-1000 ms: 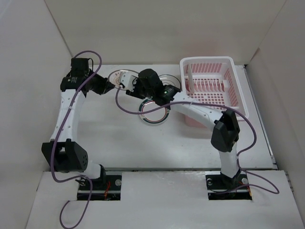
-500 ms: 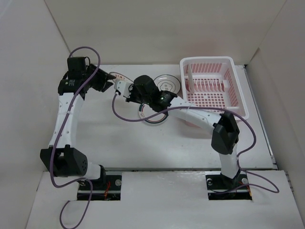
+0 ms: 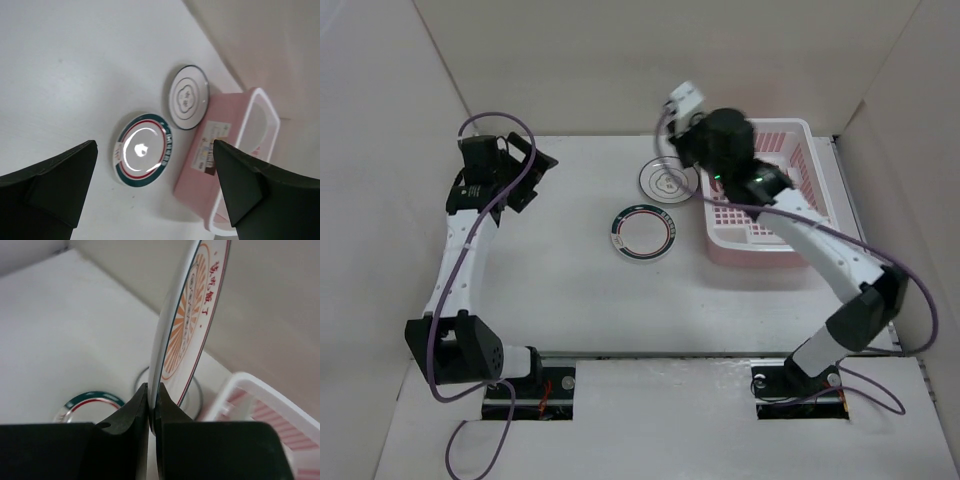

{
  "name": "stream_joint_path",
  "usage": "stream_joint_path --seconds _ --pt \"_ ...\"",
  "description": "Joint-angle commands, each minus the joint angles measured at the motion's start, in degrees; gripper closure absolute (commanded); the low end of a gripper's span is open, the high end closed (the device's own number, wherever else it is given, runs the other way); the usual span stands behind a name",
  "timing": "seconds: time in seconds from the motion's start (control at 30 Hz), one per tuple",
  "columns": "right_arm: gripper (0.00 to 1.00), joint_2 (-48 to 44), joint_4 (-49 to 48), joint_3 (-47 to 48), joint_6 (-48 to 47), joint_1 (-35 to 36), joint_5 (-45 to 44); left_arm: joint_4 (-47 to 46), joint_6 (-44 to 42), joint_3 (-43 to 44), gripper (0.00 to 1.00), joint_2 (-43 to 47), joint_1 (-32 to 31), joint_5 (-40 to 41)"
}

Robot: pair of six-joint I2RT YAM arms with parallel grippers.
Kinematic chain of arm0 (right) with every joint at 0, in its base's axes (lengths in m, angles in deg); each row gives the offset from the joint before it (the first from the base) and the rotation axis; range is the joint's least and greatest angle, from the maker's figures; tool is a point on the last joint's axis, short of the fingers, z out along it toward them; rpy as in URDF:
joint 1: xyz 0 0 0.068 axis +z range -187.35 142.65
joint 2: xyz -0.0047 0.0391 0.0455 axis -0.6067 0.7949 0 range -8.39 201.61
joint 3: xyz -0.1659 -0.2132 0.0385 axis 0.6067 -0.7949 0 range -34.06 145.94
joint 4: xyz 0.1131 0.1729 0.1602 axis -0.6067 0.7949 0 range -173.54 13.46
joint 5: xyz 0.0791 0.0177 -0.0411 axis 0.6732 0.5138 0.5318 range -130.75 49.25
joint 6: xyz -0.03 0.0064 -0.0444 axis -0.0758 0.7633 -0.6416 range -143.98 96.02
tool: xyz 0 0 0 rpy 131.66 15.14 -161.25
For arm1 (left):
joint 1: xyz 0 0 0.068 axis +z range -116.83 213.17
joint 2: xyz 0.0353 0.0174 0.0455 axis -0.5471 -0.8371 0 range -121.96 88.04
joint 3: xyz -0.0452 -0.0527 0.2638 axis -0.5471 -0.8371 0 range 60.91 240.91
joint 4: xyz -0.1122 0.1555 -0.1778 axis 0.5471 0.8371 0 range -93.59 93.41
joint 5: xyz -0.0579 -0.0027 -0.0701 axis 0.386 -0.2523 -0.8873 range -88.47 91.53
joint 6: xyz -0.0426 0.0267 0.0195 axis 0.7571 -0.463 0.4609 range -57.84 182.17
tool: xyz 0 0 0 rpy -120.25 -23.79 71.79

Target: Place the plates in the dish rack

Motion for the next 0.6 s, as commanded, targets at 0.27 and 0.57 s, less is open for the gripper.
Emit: stream_joint_path --seconds 0.27,0.57 --pt "1.00 -8.15 -2.27 -3.17 22.84 -35.13 24.14 -9.67 -5.98 -12.45 0.00 -2.17 -1.37 -3.95" --pt "1.00 -1.64 -3.76 -7.92 27.15 -40.32 31.00 -8.80 -10.20 -9.64 0.00 -7.62 -4.90 -2.46"
